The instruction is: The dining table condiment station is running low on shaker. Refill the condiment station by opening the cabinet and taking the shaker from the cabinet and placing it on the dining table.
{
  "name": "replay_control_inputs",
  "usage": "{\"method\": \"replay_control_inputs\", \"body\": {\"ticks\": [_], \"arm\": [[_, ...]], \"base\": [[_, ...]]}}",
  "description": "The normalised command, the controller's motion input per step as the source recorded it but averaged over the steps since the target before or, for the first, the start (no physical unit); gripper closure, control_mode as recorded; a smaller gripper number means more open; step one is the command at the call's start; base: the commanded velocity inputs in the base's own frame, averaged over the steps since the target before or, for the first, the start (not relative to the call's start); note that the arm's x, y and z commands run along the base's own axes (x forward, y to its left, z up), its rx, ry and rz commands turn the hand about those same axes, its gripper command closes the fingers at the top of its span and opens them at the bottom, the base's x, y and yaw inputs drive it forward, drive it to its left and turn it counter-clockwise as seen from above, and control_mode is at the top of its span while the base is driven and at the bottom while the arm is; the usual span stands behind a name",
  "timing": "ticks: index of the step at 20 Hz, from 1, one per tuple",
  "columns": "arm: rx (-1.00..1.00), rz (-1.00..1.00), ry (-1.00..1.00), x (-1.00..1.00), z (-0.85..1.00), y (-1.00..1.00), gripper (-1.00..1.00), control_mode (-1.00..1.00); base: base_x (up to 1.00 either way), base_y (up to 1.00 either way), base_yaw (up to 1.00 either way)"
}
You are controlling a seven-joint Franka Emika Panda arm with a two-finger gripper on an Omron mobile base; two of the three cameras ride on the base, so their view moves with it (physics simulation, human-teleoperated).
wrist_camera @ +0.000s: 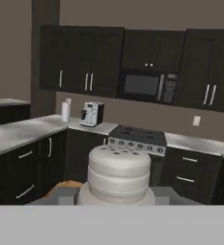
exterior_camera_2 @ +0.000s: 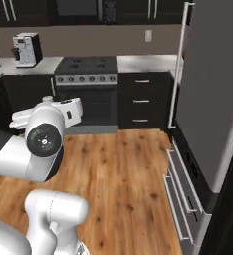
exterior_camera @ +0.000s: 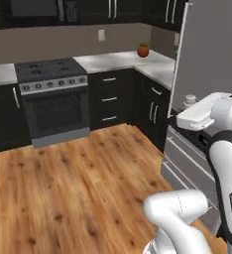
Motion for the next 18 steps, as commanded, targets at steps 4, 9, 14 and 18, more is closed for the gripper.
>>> {"method": "replay_control_inputs", "body": {"ticks": [4, 9, 14, 18], "arm": [[0.0, 0.0, 0.0, 0.0, 0.0, 0.0, 1.0, 1.0], [0.0, 0.0, 0.0, 0.0, 0.0, 0.0, 1.0, 1.0], [0.0, 0.0, 0.0, 0.0, 0.0, 0.0, 1.0, 1.0], [0.0, 0.0, 0.0, 0.0, 0.0, 0.0, 1.0, 1.0]], "base": [[-0.17, 0.7, 0.75], [-0.14, 0.75, 0.72], [-0.24, 0.77, 0.72], [-0.57, 0.86, 0.7]]}}
